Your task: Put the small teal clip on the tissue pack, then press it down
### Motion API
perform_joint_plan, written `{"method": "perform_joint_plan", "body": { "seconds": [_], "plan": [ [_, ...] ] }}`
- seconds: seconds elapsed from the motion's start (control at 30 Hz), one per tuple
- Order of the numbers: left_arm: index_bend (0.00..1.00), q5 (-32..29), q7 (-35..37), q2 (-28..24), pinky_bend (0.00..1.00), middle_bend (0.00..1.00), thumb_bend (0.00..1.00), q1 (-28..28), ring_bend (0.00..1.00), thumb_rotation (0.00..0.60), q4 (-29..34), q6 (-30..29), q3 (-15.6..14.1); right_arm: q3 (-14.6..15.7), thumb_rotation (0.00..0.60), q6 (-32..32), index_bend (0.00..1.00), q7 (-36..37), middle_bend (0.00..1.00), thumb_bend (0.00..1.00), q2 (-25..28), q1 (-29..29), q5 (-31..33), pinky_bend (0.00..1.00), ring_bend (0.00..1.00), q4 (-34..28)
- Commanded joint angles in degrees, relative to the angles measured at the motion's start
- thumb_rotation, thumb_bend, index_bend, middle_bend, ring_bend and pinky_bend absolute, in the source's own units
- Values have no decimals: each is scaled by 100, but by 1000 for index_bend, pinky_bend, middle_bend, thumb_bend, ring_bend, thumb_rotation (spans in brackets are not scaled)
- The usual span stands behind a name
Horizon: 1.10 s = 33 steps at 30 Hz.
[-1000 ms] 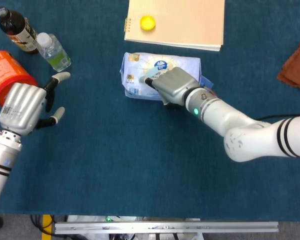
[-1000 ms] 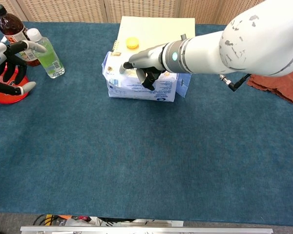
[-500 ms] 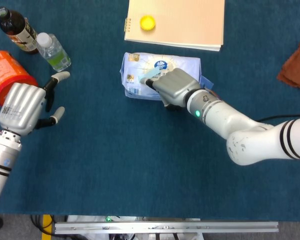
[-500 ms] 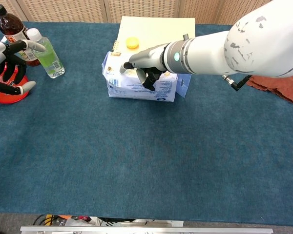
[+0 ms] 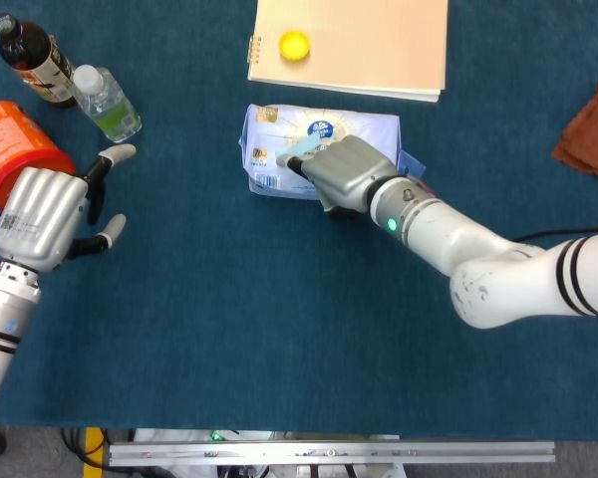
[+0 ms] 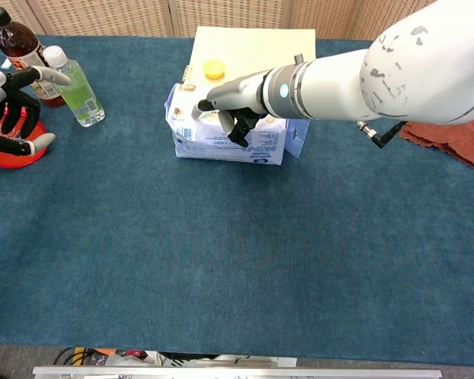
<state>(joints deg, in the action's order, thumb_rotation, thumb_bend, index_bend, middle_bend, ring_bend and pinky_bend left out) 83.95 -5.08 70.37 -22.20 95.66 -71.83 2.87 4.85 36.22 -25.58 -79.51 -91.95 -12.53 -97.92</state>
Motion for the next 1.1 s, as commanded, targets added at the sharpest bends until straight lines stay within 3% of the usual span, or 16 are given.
{"method": "perform_joint_plan", "body": {
  "seconds": [0.03, 0.37, 0.73, 1.1],
  "plan": [
    [178, 8, 10, 1, 793, 721, 316, 0, 730, 600, -2, -3, 7, -9, 600, 13, 49, 16, 1000, 1000, -12, 6, -13, 1000, 1000, 15],
    [178, -1, 57, -20, 793, 721, 316, 44, 730, 600, -29, -15, 1, 70, 600, -91, 50, -18, 1000, 1000, -300, -99, 173, 1000, 1000, 372],
    [178, 35, 63, -31, 793, 720, 316, 53, 730, 600, -15, -24, 12, 76, 600, 54, 50, 21, 1000, 1000, -77, -41, -1, 1000, 1000, 54],
    [178, 10, 52, -26, 794, 720, 315, 81, 730, 600, -28, -25, 14, 109, 600, -43, 54, 7, 1000, 1000, -220, -86, 35, 1000, 1000, 186]
  ]
}}
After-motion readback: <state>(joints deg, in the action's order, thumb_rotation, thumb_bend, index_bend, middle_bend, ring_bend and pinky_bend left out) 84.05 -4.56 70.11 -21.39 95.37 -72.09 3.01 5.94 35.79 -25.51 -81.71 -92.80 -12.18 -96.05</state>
